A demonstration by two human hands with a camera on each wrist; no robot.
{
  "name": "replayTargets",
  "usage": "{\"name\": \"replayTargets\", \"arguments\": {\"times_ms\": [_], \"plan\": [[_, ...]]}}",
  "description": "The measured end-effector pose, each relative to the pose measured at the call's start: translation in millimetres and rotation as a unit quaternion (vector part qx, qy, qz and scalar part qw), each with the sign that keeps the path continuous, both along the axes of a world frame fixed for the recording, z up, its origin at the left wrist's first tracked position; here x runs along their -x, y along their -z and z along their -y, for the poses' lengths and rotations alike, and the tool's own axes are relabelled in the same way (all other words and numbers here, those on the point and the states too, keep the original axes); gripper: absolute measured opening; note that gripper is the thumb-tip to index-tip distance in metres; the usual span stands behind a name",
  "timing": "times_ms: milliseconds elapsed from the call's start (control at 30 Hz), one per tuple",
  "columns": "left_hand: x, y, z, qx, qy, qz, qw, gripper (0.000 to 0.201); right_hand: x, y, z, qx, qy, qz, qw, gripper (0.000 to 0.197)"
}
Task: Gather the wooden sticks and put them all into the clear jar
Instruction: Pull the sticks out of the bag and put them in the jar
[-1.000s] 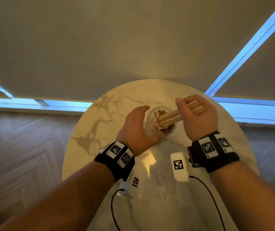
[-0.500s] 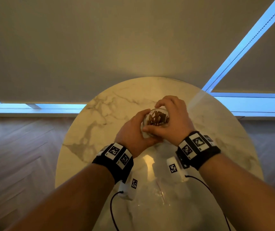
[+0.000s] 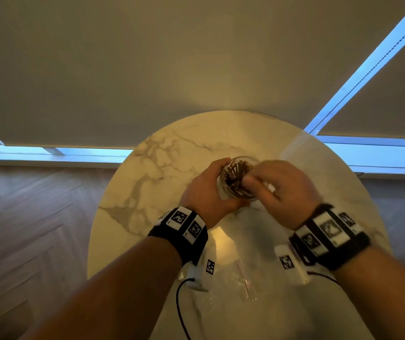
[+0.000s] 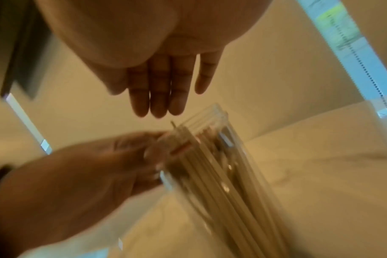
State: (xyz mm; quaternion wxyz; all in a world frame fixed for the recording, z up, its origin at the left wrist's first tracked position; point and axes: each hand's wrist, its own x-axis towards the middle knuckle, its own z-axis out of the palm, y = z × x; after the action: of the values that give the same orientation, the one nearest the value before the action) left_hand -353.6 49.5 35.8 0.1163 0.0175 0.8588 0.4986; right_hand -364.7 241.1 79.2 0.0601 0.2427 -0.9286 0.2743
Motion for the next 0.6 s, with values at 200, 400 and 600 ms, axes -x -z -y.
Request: {"name": "replayTargets", "arguments": {"times_ms": [200, 400, 600], "plan": [[2, 4, 2, -0.003, 0.011, 0.012, 1.0, 0.091, 5, 14, 14, -0.232, -0.061, 0.045, 0.97, 0.049], [1, 1, 1, 0.001, 0.008, 0.015, 1.0, 0.095, -3, 10, 19, -0.187, 0.027, -0.013, 0.982, 0.046], [0, -1, 1, 0.003, 0.012, 0.018, 1.0, 0.089, -8, 17, 22, -0.174, -0.016, 0.094, 0.98, 0.06]]}}
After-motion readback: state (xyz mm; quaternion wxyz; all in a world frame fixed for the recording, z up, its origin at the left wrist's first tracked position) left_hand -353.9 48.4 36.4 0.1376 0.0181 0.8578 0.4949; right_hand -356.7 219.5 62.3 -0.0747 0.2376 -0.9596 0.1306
